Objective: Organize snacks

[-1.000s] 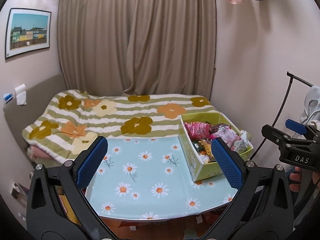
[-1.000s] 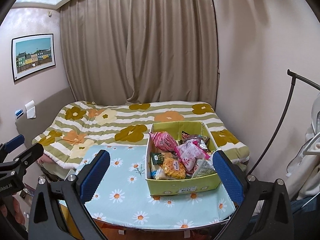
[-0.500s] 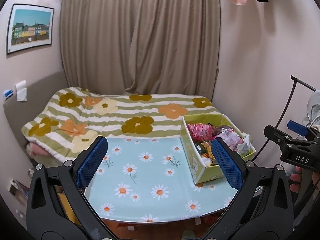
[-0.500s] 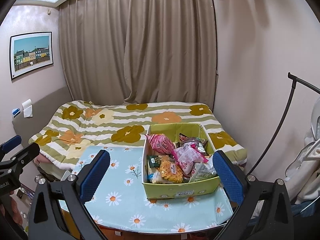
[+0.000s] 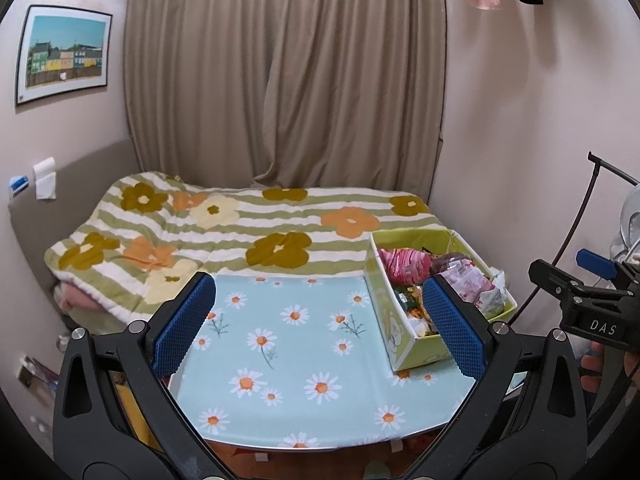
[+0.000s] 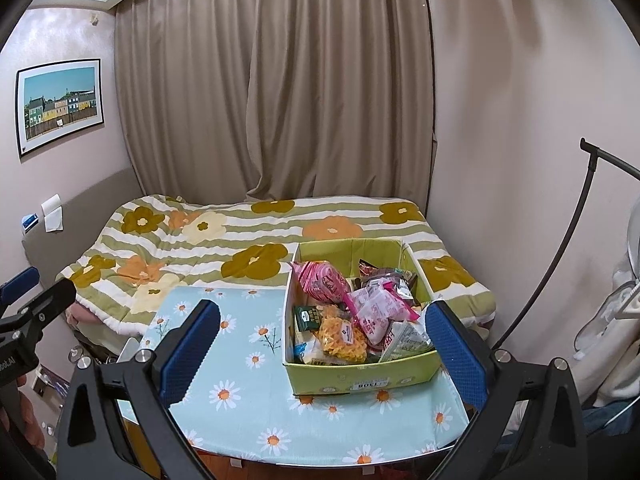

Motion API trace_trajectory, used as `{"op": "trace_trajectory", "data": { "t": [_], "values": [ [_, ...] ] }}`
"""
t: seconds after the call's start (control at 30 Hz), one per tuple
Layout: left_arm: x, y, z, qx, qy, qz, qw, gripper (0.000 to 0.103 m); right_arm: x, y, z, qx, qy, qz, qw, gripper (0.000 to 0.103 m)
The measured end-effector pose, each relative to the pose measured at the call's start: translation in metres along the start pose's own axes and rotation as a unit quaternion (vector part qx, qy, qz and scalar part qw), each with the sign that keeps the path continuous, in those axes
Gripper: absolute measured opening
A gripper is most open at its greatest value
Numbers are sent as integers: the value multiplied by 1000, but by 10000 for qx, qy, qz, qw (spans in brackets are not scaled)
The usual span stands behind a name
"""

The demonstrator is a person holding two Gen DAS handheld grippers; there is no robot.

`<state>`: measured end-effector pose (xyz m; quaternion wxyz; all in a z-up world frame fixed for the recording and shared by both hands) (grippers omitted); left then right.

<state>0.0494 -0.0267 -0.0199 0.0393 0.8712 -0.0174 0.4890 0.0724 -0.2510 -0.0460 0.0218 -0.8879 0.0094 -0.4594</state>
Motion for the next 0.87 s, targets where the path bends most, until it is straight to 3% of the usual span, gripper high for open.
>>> {"op": "trace_trajectory", "data": {
  "t": [0.3,0.67,0.87],
  "values": [
    [-3,1,0,-14,6,10,10000,103,-2,-2,-2,-56,-61,-27,10000,102],
    [-5,5,-2,410,170,251,9987,103,-1,-2,-2,-80,-66,-33,9999,102],
    [-9,5,2,411,224,271,9985,103,-4,-3,2,-73,-134,-55,9999,102]
  ]
}}
Point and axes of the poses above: each gripper's, at about its wrist camera, not at the fingertips, and z roughly the way its jaws point, y to its right, x to its top, the point moved 7 cm from there along z, roughly the way its jaws point, and after that the axes turned 5 degrees about -y, right-handed, at the moved point
